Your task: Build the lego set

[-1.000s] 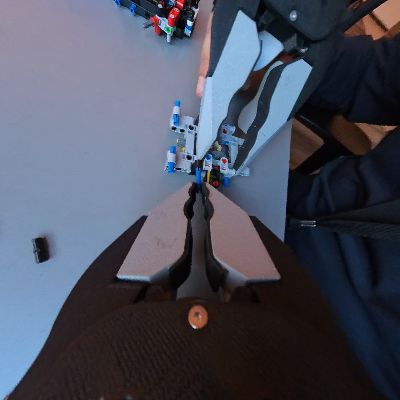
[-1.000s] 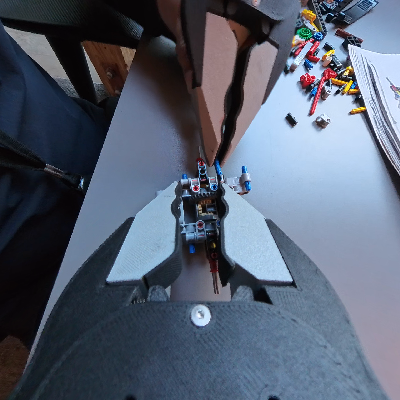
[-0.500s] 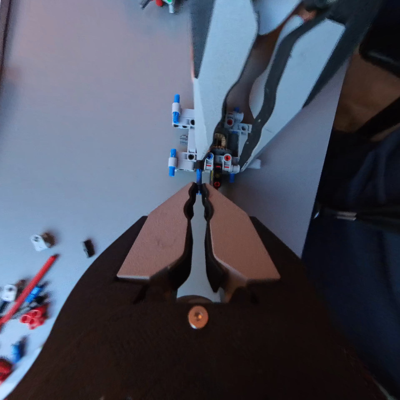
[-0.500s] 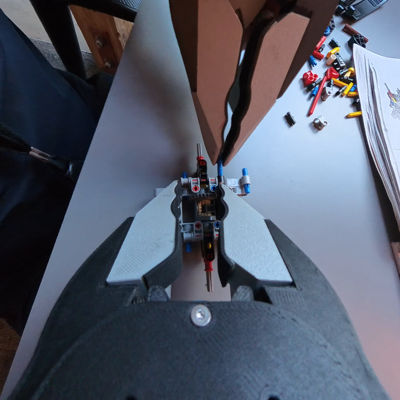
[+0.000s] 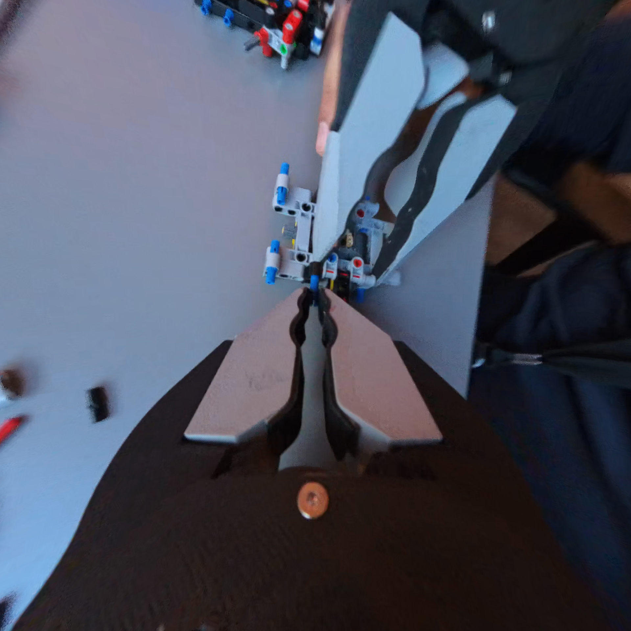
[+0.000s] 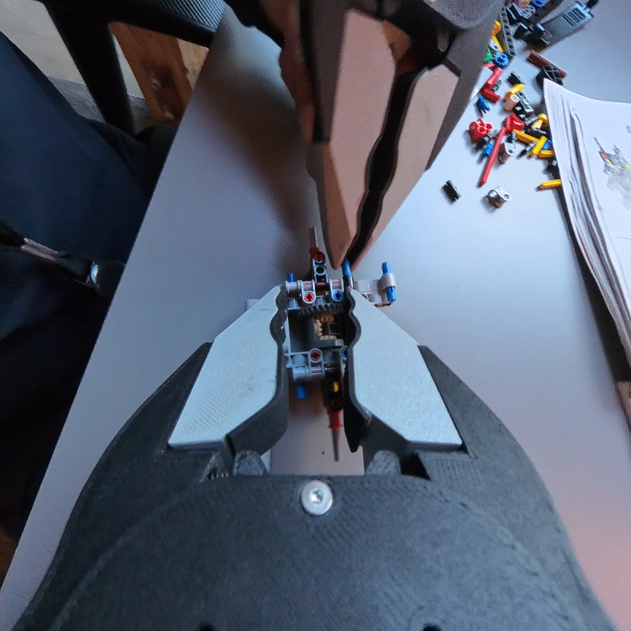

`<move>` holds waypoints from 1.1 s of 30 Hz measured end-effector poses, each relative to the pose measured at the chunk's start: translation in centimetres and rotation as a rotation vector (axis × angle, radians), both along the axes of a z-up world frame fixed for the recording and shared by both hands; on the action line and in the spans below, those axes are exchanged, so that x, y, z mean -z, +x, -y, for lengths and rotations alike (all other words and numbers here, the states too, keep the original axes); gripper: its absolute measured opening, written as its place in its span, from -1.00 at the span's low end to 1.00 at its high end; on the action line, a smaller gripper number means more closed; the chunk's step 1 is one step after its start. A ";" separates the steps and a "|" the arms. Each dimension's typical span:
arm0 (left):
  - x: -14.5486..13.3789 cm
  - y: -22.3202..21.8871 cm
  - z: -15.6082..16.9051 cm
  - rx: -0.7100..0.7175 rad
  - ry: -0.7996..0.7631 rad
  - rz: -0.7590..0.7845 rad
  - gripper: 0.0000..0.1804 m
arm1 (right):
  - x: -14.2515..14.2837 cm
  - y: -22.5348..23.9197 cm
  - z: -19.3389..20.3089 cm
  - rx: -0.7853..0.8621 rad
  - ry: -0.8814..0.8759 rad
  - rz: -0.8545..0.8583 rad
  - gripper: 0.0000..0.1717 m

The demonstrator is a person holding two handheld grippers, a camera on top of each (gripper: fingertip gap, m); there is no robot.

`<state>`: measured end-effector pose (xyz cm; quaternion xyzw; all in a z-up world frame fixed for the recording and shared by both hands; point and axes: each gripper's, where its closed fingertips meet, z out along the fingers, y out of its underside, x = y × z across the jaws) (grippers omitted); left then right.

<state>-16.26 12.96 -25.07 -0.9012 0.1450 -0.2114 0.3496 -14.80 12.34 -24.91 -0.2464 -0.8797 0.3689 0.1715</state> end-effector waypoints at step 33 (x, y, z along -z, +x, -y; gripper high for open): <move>0.2 -0.9 -0.4 0.121 0.123 -0.335 -0.97 | -0.1 -1.0 -0.5 0.038 -0.019 -0.041 -0.59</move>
